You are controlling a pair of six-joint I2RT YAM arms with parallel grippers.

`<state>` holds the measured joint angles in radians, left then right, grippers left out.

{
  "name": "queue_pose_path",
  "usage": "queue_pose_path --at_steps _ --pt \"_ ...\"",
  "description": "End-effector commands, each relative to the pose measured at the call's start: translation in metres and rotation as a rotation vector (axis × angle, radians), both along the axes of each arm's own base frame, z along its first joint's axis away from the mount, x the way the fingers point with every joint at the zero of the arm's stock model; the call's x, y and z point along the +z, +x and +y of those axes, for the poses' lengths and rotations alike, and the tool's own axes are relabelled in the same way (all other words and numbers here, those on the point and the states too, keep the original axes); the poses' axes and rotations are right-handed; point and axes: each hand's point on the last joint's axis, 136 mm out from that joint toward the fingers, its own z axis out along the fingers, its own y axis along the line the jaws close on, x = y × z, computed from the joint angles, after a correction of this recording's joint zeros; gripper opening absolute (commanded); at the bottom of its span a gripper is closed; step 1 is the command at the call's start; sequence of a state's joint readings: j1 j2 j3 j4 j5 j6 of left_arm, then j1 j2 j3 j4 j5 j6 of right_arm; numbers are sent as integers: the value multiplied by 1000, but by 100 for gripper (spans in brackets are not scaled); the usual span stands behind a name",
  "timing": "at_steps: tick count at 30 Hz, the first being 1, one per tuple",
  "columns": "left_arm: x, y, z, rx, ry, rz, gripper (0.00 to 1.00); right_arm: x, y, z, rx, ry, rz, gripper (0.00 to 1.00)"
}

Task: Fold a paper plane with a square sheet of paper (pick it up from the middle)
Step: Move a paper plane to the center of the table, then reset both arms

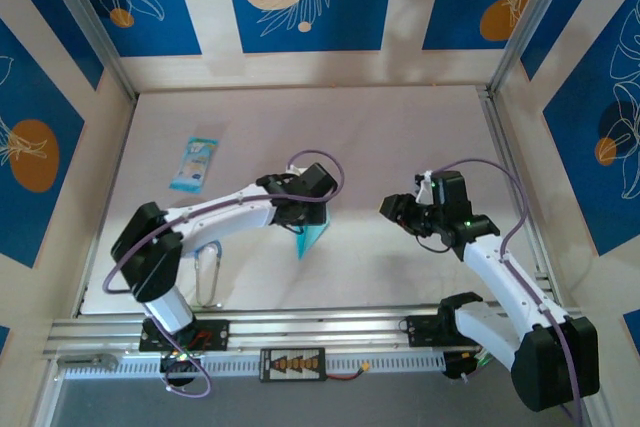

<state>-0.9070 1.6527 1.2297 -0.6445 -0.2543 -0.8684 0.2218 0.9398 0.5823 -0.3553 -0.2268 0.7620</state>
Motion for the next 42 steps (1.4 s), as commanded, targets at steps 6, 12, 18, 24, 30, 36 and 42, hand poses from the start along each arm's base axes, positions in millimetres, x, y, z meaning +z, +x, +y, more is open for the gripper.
queue_pose_path --at_steps 6,12,18,24,30,36,42 --pt "51 13 84 39 90 -231 61 19 27 -44 -94 -282 -107 49" --pt "82 25 196 199 221 -434 83 24 81 -96 -170 -683 -346 63" --pt "80 37 296 416 358 -596 100 -7 132 -97 -106 -790 -487 65" --pt "49 69 319 421 400 -656 100 -40 164 -75 21 -865 -615 65" --pt "19 108 298 274 387 -768 100 -24 133 -67 80 -651 -783 63" --pt "-12 126 275 136 280 -789 100 -38 143 -101 -68 -610 -707 85" --pt "-15 125 281 163 260 -829 100 -41 148 -124 -218 -696 -657 99"
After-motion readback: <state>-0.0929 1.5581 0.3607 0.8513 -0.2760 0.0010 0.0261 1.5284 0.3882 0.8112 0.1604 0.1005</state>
